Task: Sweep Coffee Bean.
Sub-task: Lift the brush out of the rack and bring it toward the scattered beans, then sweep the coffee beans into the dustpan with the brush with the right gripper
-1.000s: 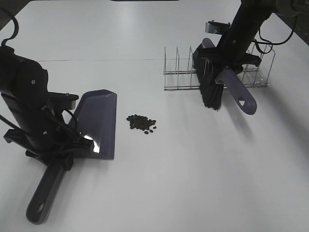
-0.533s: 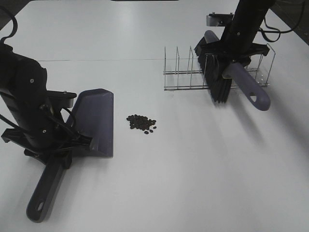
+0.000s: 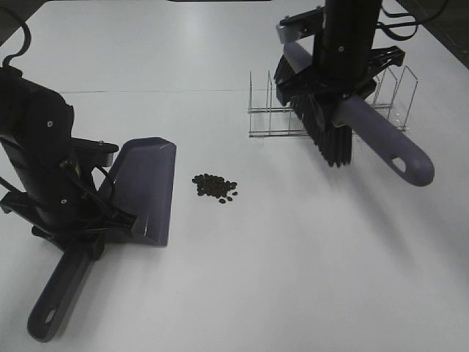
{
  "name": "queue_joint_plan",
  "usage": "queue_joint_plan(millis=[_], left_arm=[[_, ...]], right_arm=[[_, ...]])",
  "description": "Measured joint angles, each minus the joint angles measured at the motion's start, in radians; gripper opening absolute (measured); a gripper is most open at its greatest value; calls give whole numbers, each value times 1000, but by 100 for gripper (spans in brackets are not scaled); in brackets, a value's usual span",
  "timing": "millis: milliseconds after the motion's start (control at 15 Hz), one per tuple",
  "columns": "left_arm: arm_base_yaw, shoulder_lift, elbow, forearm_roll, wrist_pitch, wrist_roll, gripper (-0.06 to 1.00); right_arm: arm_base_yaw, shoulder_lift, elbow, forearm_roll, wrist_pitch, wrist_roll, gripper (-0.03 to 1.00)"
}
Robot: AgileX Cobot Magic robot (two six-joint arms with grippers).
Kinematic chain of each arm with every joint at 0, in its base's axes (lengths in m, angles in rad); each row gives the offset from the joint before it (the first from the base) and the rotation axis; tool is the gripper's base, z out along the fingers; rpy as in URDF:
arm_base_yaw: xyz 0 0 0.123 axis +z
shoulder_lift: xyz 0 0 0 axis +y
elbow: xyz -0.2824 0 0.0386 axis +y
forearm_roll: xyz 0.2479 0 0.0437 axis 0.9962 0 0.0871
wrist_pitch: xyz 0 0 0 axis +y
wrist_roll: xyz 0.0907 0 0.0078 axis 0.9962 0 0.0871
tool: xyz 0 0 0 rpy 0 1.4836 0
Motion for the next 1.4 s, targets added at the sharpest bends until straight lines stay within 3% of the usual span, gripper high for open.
queue_joint_plan(millis=[333,733,933,1200,1400], left_arm=[[-1,29,-4,34,6,1,35],[-3,33,-9,53,14,2,35],[-3,33,-9,60,13,22,35],[-3,33,-9,62,10,27,35],[-3,33,-9,63,9,33,35]], right_arm=[[135,27,18,-116,1,73,29],[143,130,18,-204,0,98,29],[143,186,18,-147,-4,133,29],[146,245,-41,26,-4,141,29],[180,275,-106,93,5,141,29]])
